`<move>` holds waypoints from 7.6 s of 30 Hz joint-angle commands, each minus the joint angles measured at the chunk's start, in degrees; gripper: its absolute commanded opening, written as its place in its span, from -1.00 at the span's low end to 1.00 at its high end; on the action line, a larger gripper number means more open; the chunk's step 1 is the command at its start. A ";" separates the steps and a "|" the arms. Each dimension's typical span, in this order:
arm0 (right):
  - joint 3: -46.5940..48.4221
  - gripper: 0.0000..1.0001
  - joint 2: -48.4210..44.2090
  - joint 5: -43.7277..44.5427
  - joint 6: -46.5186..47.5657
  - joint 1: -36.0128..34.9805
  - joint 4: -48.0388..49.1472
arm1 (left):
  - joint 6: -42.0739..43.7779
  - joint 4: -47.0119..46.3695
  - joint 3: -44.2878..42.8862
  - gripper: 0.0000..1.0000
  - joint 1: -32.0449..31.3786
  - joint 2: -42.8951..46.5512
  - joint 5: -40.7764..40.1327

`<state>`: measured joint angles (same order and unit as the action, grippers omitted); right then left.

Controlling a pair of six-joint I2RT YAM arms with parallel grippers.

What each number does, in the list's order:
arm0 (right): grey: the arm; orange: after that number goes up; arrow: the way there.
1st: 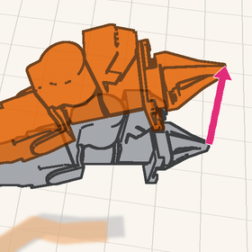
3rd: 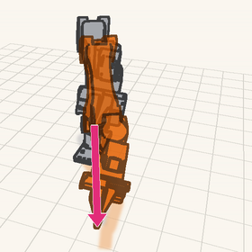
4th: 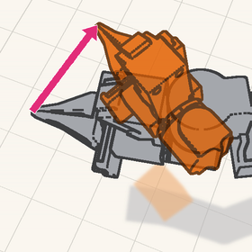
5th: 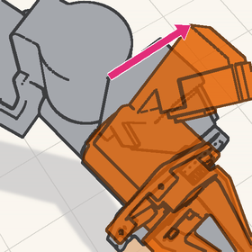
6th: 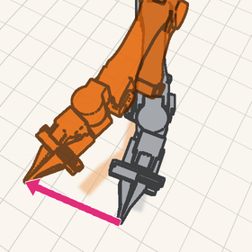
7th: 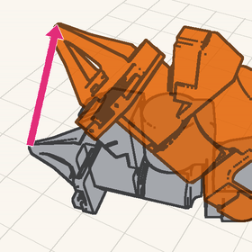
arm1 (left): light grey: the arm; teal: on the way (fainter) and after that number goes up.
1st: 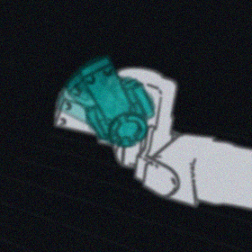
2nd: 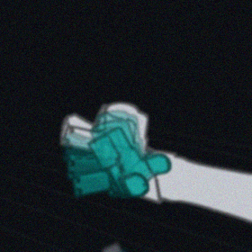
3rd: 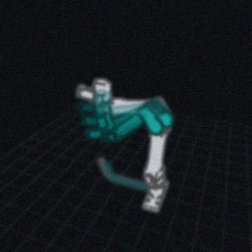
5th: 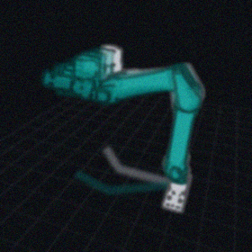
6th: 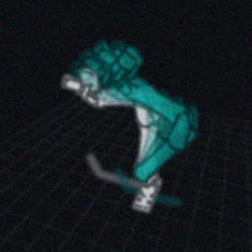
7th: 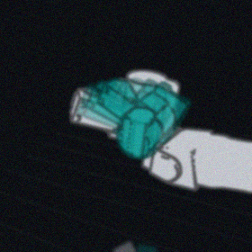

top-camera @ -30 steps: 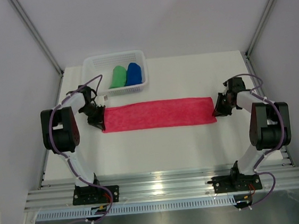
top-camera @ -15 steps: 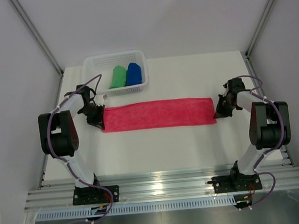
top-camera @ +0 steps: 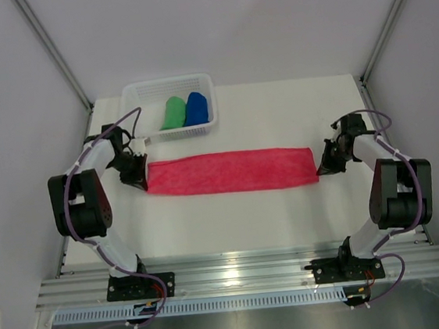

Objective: Roll the towels
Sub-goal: Fold the towel

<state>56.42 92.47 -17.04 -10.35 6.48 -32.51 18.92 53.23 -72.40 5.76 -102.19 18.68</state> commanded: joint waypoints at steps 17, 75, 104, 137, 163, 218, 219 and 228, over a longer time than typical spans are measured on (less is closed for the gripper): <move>-2.37 -1.00 -0.54 -0.70 0.77 2.57 -5.72 | 6.04 3.90 3.83 -0.99 3.91 2.26 -2.60; 14.58 -1.00 -4.58 15.10 -2.14 0.00 -7.39 | 0.95 7.85 -3.01 -0.14 3.91 0.59 5.40; 30.67 -1.00 9.31 18.34 -17.59 -54.82 -0.97 | -3.80 6.53 -4.23 -0.11 -16.82 -7.49 19.46; 26.19 -0.30 19.51 6.67 -14.35 -63.78 10.63 | -9.69 0.39 -9.16 0.01 -17.19 -12.34 18.77; -13.69 0.15 -24.41 14.75 -22.88 -38.92 9.75 | -8.63 -3.74 -12.41 0.06 -24.47 -9.33 1.20; -30.58 -0.97 -21.10 -6.16 -25.77 -25.46 25.04 | -5.91 -3.05 -14.52 -0.99 -22.37 -10.13 5.56; -30.50 -0.79 -21.19 -6.17 -25.95 -26.07 24.87 | -5.65 -2.61 -14.26 -0.99 -22.37 -10.39 6.19; -21.11 0.03 -20.22 -2.30 -18.93 -21.34 17.93 | -5.56 -0.59 -14.96 0.00 -22.46 -10.84 5.05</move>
<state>28.95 72.20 -21.93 -33.54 -17.21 -12.51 13.06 51.79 -86.94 -17.02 -115.35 23.99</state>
